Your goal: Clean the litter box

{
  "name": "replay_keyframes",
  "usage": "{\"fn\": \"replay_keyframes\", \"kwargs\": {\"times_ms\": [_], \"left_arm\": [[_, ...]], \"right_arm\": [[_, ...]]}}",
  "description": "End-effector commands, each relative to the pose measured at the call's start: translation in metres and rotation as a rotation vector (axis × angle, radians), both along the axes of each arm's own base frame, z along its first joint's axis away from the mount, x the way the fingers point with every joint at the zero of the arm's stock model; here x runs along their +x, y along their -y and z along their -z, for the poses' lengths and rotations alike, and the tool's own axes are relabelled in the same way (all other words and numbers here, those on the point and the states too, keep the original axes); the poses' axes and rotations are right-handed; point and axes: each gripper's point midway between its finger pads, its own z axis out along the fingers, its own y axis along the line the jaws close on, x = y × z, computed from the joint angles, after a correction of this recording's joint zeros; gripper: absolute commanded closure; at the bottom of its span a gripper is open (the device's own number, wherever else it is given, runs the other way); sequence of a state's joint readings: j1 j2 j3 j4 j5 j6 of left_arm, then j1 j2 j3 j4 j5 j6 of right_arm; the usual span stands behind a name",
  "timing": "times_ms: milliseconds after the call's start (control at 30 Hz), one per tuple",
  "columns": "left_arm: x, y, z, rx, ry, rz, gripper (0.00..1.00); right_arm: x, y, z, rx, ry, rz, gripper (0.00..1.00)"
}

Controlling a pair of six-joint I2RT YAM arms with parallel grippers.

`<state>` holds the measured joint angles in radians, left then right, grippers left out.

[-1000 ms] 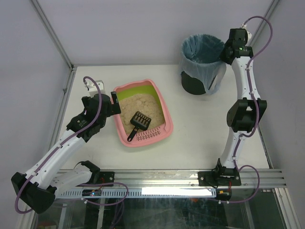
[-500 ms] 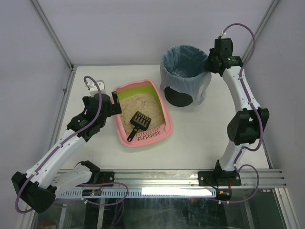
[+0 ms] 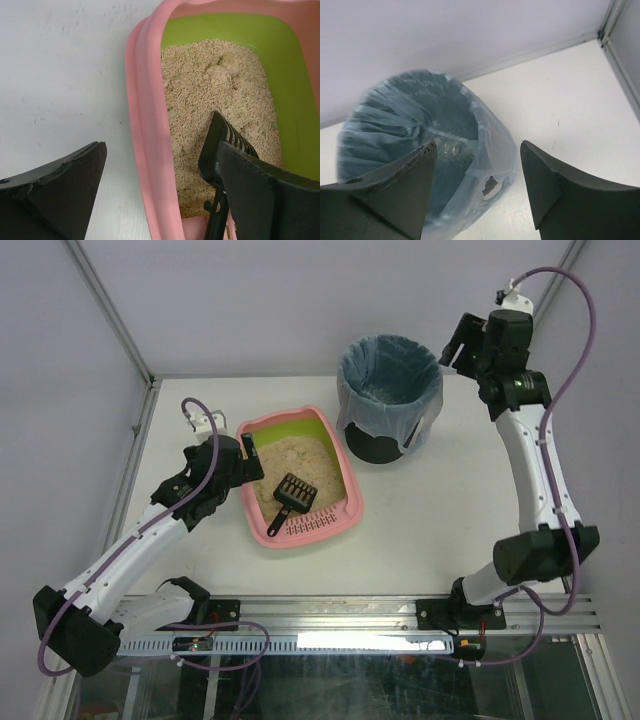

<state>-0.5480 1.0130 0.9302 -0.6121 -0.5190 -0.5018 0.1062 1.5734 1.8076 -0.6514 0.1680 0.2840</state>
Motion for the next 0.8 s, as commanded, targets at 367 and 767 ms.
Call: {"fn": "replay_keyframes", "kwargs": {"times_ms": [367, 767], "left_arm": [[0.01, 0.015, 0.063, -0.006, -0.173, -0.028, 0.37], [0.003, 0.044, 0.078, -0.04, -0.194, 0.059, 0.59]], "right_arm": [[-0.109, -0.013, -0.053, 0.115, 0.262, -0.086, 0.58], [-0.146, -0.036, -0.032, 0.111, 0.228, -0.195, 0.7]]}}
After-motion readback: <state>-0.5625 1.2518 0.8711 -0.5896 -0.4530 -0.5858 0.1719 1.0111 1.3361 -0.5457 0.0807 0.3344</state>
